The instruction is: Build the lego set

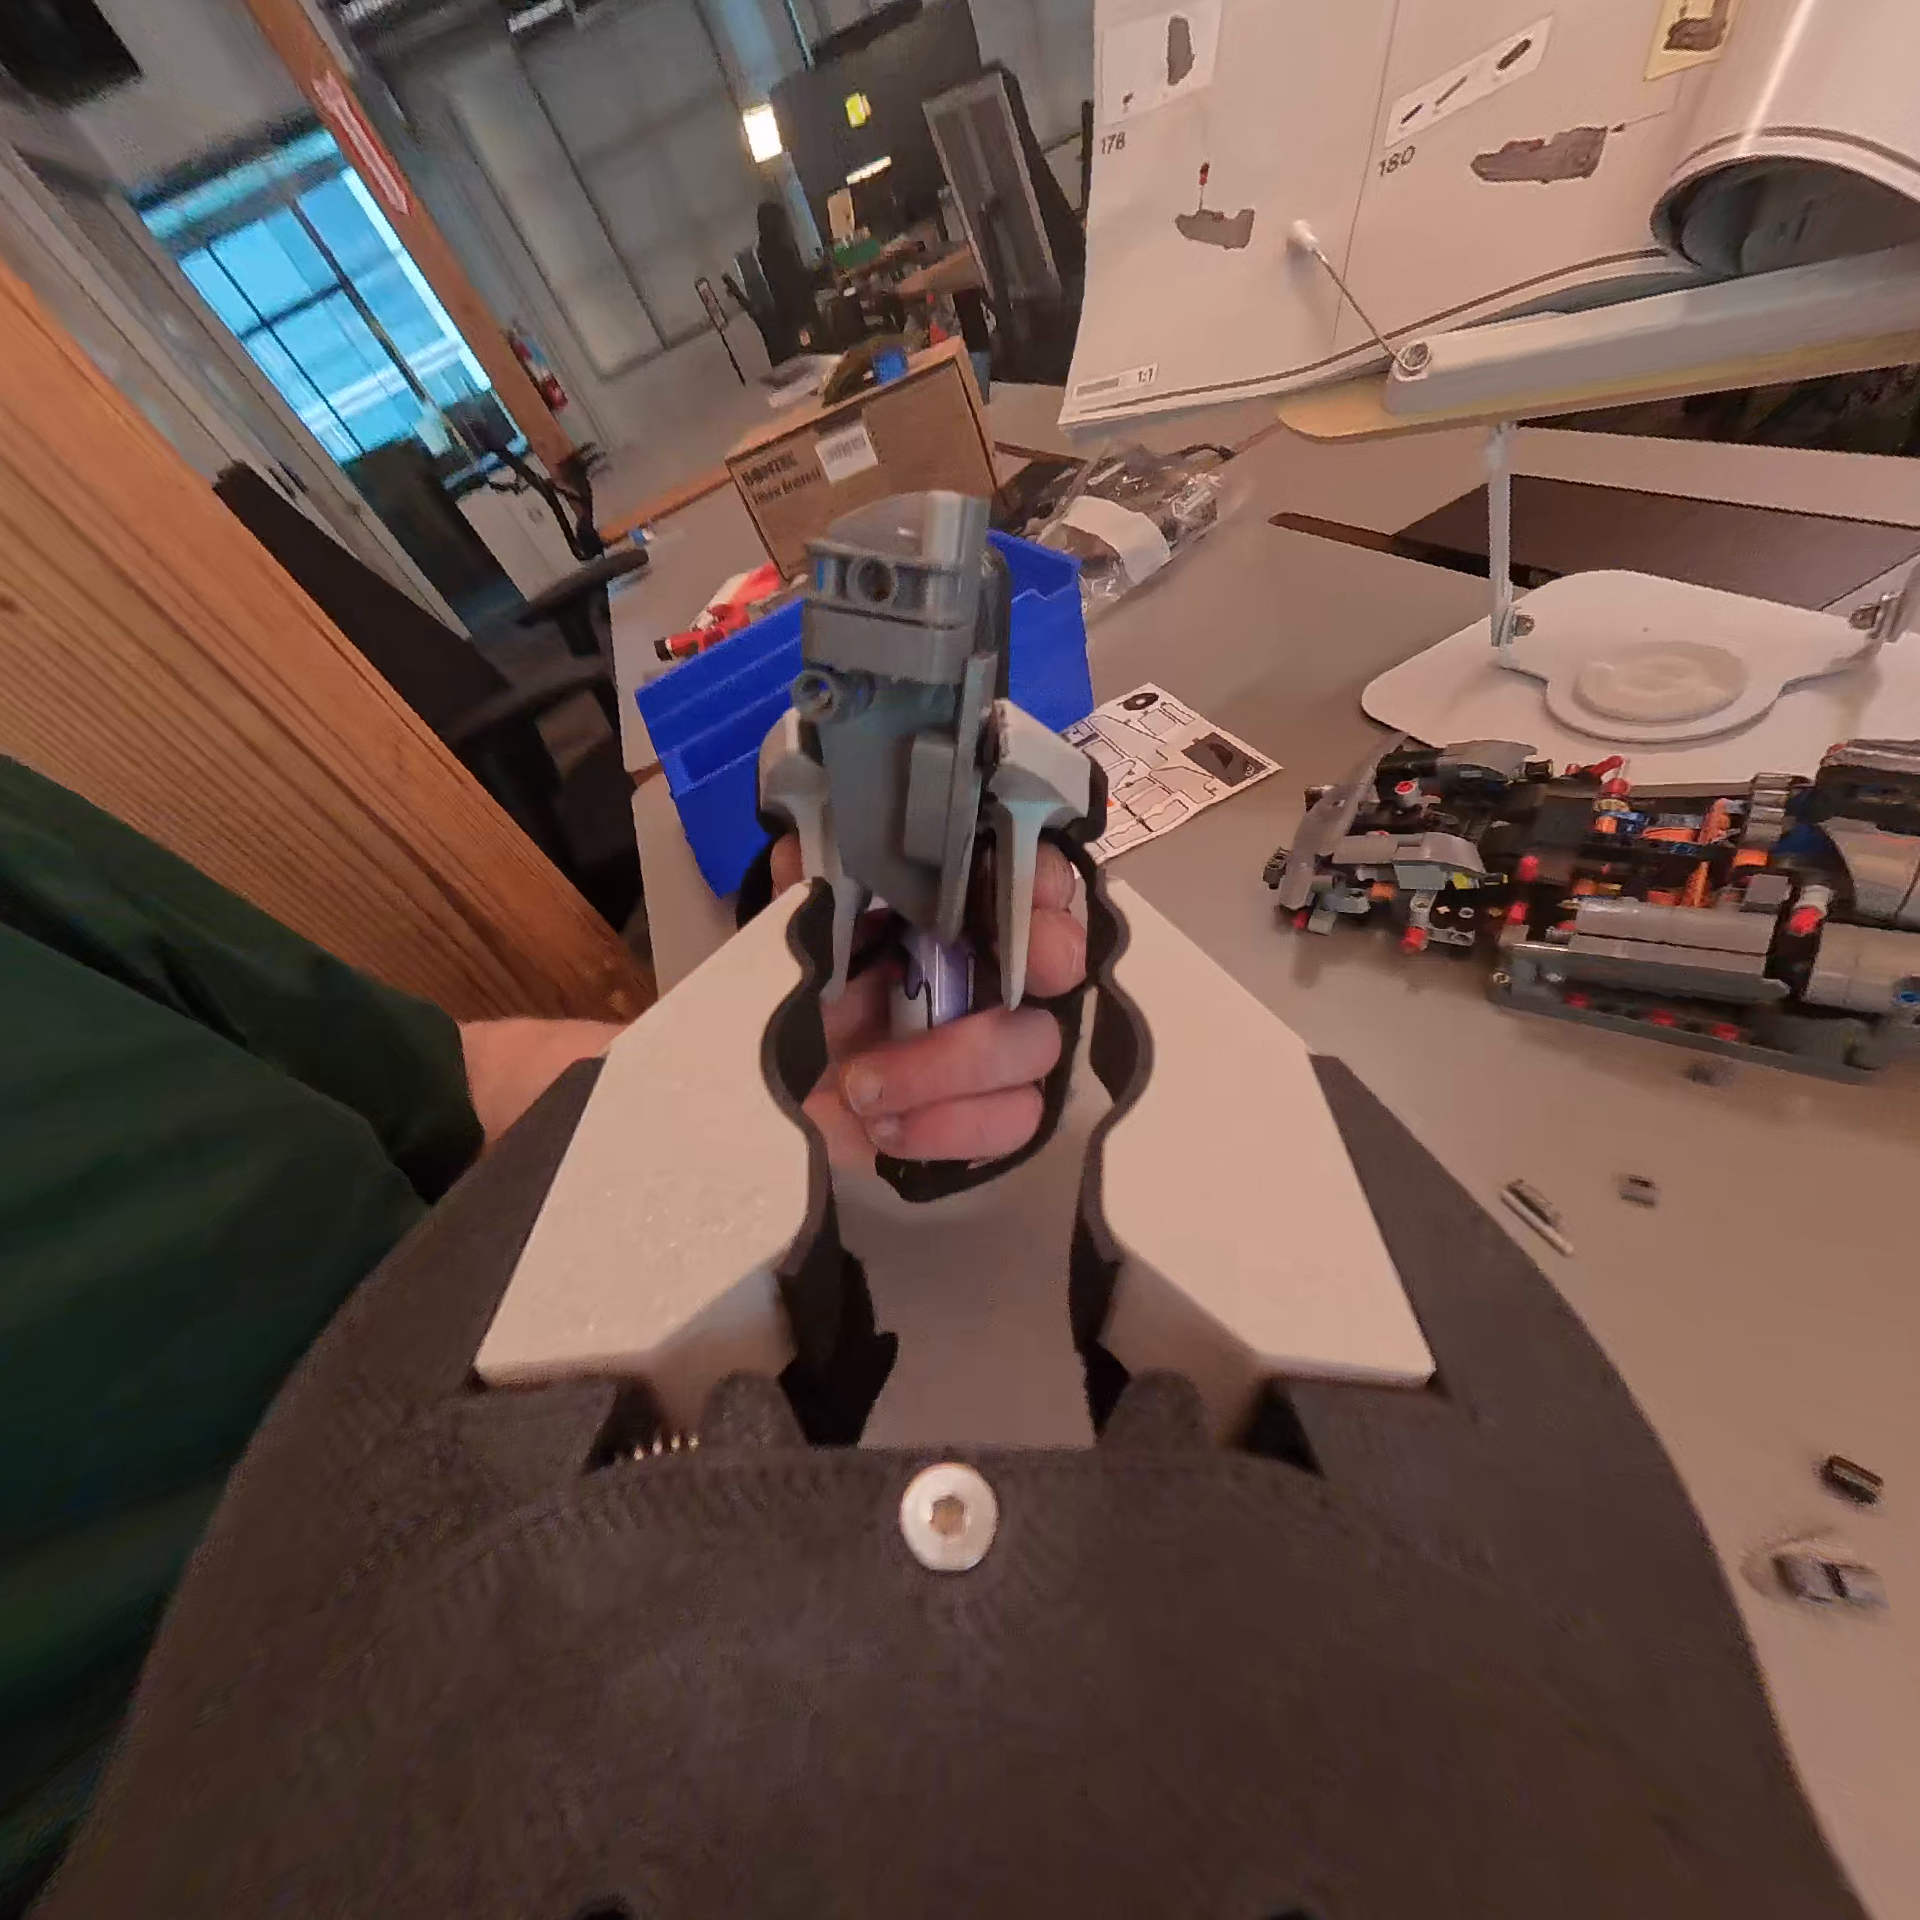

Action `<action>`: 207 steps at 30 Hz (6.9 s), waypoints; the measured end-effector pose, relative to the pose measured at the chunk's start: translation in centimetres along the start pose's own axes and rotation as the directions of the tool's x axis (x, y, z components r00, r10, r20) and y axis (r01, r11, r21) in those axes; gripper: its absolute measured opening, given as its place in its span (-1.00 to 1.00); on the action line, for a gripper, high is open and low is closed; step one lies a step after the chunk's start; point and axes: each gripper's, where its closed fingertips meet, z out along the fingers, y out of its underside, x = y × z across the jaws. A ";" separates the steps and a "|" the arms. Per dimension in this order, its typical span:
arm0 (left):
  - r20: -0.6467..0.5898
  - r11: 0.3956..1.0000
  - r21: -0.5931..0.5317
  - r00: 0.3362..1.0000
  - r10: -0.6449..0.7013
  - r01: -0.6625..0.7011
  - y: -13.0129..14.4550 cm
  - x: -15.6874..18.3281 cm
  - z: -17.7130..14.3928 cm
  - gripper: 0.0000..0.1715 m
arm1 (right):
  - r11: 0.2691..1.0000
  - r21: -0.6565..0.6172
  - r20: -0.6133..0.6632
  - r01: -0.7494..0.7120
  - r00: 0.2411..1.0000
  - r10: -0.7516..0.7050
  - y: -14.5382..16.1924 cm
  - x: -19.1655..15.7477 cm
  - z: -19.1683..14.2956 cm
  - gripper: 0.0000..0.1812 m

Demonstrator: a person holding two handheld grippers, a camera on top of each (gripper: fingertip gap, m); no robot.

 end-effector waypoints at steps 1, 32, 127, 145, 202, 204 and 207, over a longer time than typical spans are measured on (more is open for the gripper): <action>-0.002 1.000 -0.003 1.000 -0.002 0.002 0.2 -0.1 0.2 -0.71 | 1.000 0.013 0.009 -0.021 1.000 0.021 -0.1 0.1 0.0 -0.51; 0.197 0.967 -0.241 0.971 0.133 -0.084 2.7 -3.4 -0.5 -0.64 | 0.983 -0.137 -0.121 0.124 0.983 -0.141 2.4 4.1 -2.1 -0.75; 0.356 0.984 -0.166 0.934 -0.003 0.066 4.6 -6.1 0.5 -0.84 | 0.629 -0.486 -0.402 0.607 0.484 -0.778 2.4 8.0 -5.0 -0.72; 0.438 0.963 -0.244 0.872 0.218 -0.119 3.6 -6.2 -0.1 -0.79 | 0.657 -0.476 -0.395 0.585 0.525 -0.754 2.6 8.1 -5.1 -0.73; 0.393 0.555 -0.752 0.433 0.811 -0.357 3.9 -7.7 0.4 -0.83 | 0.727 -0.463 -0.470 0.507 0.555 -0.686 2.3 8.2 -5.4 -0.76; 0.394 0.557 -0.752 0.437 0.809 -0.352 4.0 -7.7 0.4 -0.83 | 0.726 -0.465 -0.468 0.506 0.556 -0.687 2.4 8.3 -5.4 -0.76; 0.395 0.559 -0.751 0.439 0.807 -0.353 4.0 -7.7 0.3 -0.83 | 0.727 -0.464 -0.465 0.507 0.559 -0.686 2.4 8.3 -5.3 -0.76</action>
